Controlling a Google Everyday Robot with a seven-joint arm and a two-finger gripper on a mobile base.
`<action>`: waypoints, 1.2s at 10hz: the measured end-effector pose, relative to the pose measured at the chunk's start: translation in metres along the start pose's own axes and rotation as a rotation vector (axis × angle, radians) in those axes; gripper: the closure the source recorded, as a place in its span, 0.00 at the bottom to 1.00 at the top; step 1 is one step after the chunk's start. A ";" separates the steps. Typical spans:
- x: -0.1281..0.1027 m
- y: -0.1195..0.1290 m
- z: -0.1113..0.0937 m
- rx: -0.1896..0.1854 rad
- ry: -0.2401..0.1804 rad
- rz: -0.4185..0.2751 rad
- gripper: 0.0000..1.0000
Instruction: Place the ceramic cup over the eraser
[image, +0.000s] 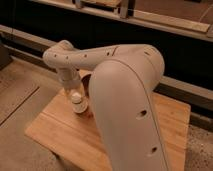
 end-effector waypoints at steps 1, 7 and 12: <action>0.000 0.001 0.000 -0.001 0.000 -0.002 0.35; 0.001 0.003 -0.001 -0.003 -0.004 -0.014 0.20; -0.002 0.007 -0.014 -0.018 -0.039 -0.025 0.20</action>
